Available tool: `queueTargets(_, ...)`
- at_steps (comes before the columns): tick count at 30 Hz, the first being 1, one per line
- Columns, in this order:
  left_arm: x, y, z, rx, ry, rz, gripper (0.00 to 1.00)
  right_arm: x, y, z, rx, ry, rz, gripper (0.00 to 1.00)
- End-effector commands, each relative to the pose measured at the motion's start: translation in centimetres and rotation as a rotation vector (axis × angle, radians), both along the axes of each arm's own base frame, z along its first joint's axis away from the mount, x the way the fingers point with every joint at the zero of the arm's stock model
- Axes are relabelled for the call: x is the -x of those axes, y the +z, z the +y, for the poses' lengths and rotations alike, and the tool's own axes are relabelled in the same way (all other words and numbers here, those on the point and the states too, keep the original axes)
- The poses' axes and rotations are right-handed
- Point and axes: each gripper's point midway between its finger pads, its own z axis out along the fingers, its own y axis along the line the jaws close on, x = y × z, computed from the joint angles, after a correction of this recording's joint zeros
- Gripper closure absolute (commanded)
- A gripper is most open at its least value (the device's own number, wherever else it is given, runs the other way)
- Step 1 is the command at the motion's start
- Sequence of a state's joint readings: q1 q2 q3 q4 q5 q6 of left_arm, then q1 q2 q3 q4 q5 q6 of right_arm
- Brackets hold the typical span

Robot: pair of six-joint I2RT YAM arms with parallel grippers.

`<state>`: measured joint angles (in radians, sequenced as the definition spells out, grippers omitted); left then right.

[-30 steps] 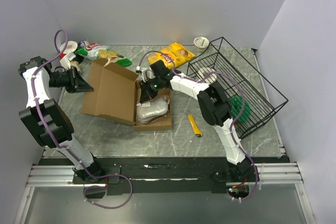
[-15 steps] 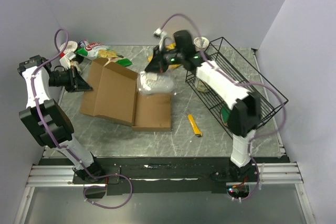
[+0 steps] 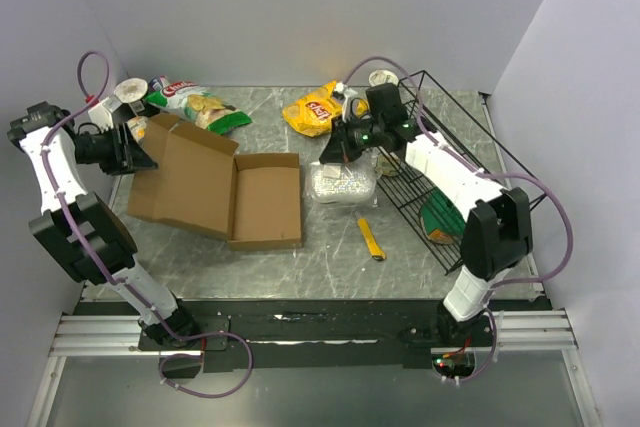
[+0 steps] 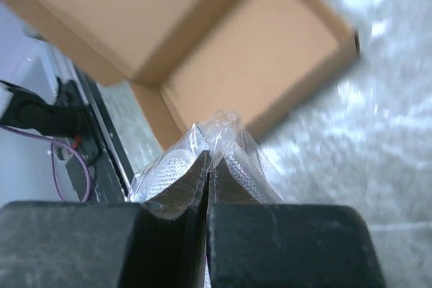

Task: Unpack the express box

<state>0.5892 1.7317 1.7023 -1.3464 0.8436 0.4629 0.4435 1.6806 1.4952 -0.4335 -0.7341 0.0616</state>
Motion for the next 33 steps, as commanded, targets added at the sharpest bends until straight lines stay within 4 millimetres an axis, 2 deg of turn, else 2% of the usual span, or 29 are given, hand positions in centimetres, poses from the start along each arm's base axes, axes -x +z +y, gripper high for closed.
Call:
queueTargets(1, -0.4, 1.5, -0.8, 0.046, -0.019, -0.046, 0.43, -0.7, -1.7, 0.3, 0.025, -0.024, 0.036, 0.87)
queueTargets(2, -0.6, 1.4, -0.7, 0.049, -0.017, -0.045, 0.37, -1.1, -1.7, 0.3, 0.030, -0.032, 0.041, 0.72)
queueTargets(3, -0.7, 1.5, -0.7, 0.047, -0.019, -0.047, 0.01, -1.6, -2.3, 0.4, 0.046, -0.043, 0.052, 0.56)
queueTargets(4, -1.0, 1.8, -0.4, 0.037, -0.016, -0.056, 0.03, -2.4, -1.7, 0.3, 0.054, -0.067, 0.027, 0.38)
queueTargets(6, -1.3, 2.3, -0.1, 0.025, -0.014, -0.069, 0.04, -3.0, -0.9, 0.1, 0.072, -0.071, -0.016, 0.23)
queueTargets(7, -1.7, 3.1, 0.1, 0.006, -0.015, -0.097, 0.04, -4.0, 0.4, -0.2, 0.080, -0.093, -0.065, 0.08)
queueTargets(9, -2.3, 4.1, 0.4, -0.010, -0.019, -0.135, 0.04, -4.3, 1.5, -0.9, 0.118, -0.093, -0.114, 0.00)
queueTargets(10, -2.9, 5.4, 0.6, -0.031, -0.025, -0.185, 0.04, -4.9, 2.3, -1.7, 0.137, -0.121, -0.130, 0.00)
queueTargets(11, -3.3, 6.3, 0.7, -0.032, -0.018, -0.208, 0.04, -6.0, 4.7, -2.3, 0.145, -0.184, -0.180, 0.00)
queueTargets(12, -4.2, 7.2, 1.2, -0.059, -0.010, -0.260, 0.04, -6.1, 5.3, -3.0, 0.170, -0.218, -0.182, 0.00)
queueTargets(13, -4.8, 8.4, 1.5, -0.081, 0.000, -0.305, 0.04, -6.6, 7.5, -3.4, 0.166, -0.256, -0.226, 0.00)
queueTargets(14, -5.1, 9.6, 1.6, -0.076, 0.039, -0.323, 0.04, -7.7, 8.1, -4.7, 0.202, -0.346, -0.248, 0.00)
queueTargets(15, -6.3, 10.9, 2.4, -0.118, 0.056, -0.398, 0.04, -7.9, 8.6, -5.6, 0.231, -0.389, -0.258, 0.00)
queueTargets(16, -6.8, 11.4, 2.6, -0.122, 0.076, -0.419, 0.04, -8.3, 10.2, -6.1, 0.220, -0.449, -0.266, 0.00)
queueTargets(18, -8.1, 13.7, 3.5, -0.149, 0.141, -0.506, 0.04, -9.5, 10.3, -8.2, 0.292, -0.581, -0.261, 0.00)
queueTargets(19, -8.6, 13.7, 3.8, -0.147, 0.164, -0.519, 0.04, -9.2, 11.4, -9.3, 0.318, -0.629, -0.261, 0.00)
queueTargets(20, -8.8, 14.4, 3.9, -0.122, 0.210, -0.524, 0.04, -9.4, 11.7, -10.2, 0.338, -0.680, -0.257, 0.00)
queueTargets(21, -9.1, 14.1, 4.1, -0.117, 0.226, -0.530, 0.04, -9.7, 11.9, -11.4, 0.381, -0.741, -0.269, 0.00)
queueTargets(22, -9.9, 15.2, 4.5, -0.111, 0.243, -0.578, 0.04, -9.4, 12.8, -12.1, 0.393, -0.761, -0.280, 0.00)
queueTargets(24, -10.8, 15.7, 4.2, -0.054, 0.265, -0.590, 0.04, -8.9, 14.4, -13.3, 0.402, -0.797, -0.329, 0.00)
queueTargets(25, -11.4, 16.3, 4.2, -0.049, 0.261, -0.621, 0.04, -8.8, 14.4, -14.0, 0.423, -0.820, -0.340, 0.00)
queueTargets(26, -12.1, 16.2, 4.0, -0.022, 0.257, -0.614, 0.04, -8.3, 15.8, -14.6, 0.410, -0.833, -0.384, 0.00)
queueTargets(27, -12.6, 16.9, 3.8, -0.020, 0.246, -0.634, 0.04, -8.1, 15.9, -14.8, 0.416, -0.843, -0.392, 0.00)
queueTargets(29, -13.9, 16.6, 3.2, 0.002, 0.235, -0.624, 0.04, -7.6, 15.7, -15.9, 0.443, -0.875, -0.395, 0.00)
queueTargets(30, -14.2, 17.3, 3.0, -0.002, 0.233, -0.640, 0.04, -7.3, 15.7, -16.1, 0.451, -0.880, -0.394, 0.00)
queueTargets(31, -14.7, 17.1, 2.9, -0.005, 0.233, -0.639, 0.04, -7.1, 15.7, -16.5, 0.459, -0.889, -0.392, 0.00)
queueTargets(33, -15.3, 18.0, 2.0, -0.020, 0.207, -0.672, 0.04, -6.6, 17.1, -16.7, 0.434, -0.894, -0.422, 0.00)
